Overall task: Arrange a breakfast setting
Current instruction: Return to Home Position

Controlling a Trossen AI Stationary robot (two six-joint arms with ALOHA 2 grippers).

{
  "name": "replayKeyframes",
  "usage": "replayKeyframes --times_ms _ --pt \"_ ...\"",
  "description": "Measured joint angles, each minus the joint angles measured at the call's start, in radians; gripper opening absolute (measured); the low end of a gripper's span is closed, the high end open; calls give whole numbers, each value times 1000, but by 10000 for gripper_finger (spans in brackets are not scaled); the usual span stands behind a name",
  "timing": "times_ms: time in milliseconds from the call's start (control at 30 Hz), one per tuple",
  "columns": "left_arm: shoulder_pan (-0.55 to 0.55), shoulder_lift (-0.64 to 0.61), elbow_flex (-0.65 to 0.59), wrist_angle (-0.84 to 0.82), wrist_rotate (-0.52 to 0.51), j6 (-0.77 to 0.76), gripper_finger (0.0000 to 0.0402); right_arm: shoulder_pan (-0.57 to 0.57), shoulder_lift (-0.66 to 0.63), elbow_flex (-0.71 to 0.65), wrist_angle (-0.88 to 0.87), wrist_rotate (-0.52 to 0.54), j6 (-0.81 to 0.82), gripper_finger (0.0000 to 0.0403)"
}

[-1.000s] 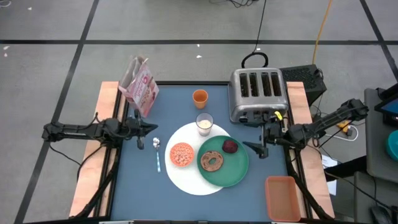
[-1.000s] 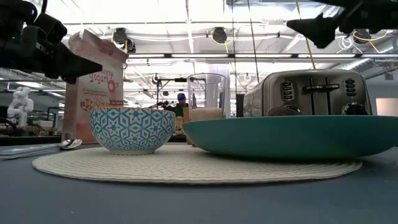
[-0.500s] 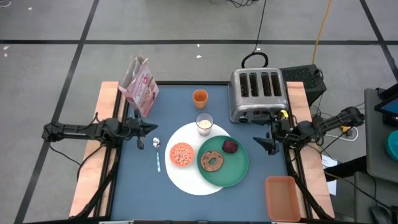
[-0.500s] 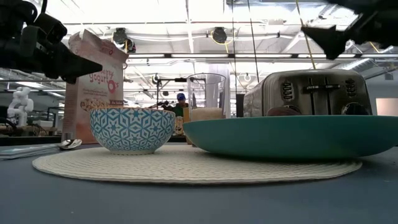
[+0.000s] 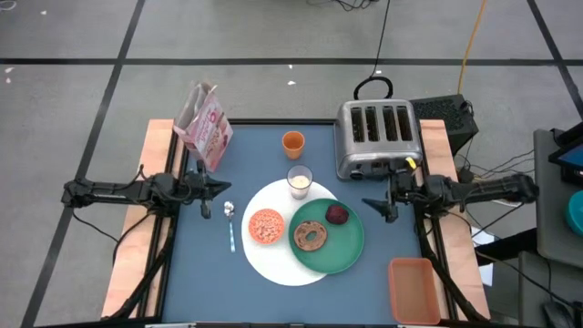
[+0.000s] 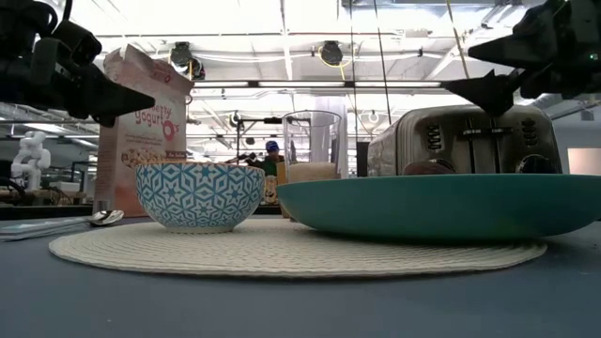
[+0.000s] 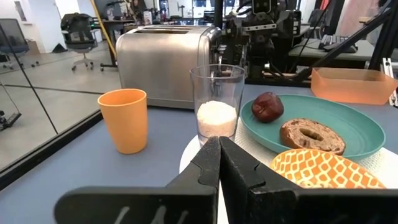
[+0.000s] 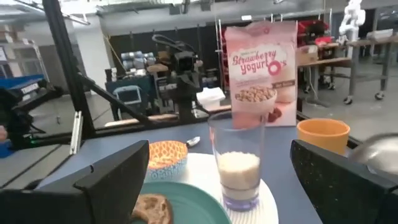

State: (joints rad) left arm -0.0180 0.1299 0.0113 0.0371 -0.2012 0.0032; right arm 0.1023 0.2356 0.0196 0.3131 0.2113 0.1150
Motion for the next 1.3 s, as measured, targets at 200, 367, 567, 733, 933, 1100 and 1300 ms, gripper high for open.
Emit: replayKeyframes --times_ms 200,367,567,733,933,1100,1300 --pt "0 0 0 0 0 -1 5 -53 -85 0 -99 -33 -6 384" --pt "0 0 0 0 -1 -2 5 -70 -179 -1 -213 -33 16 384" --pt "0 0 0 0 -1 0 5 -72 -233 14 -289 -50 -19 384" --pt "0 0 0 0 -2 10 5 -82 -232 18 -320 -87 -11 384" --pt "0 1 0 0 -2 20 5 -82 -217 18 -324 -86 -90 384" --pt "0 1 0 0 -2 27 5 -82 -197 18 -326 -86 -191 384" --pt "0 1 0 0 -1 21 5 -82 -190 18 -328 -86 -207 384"
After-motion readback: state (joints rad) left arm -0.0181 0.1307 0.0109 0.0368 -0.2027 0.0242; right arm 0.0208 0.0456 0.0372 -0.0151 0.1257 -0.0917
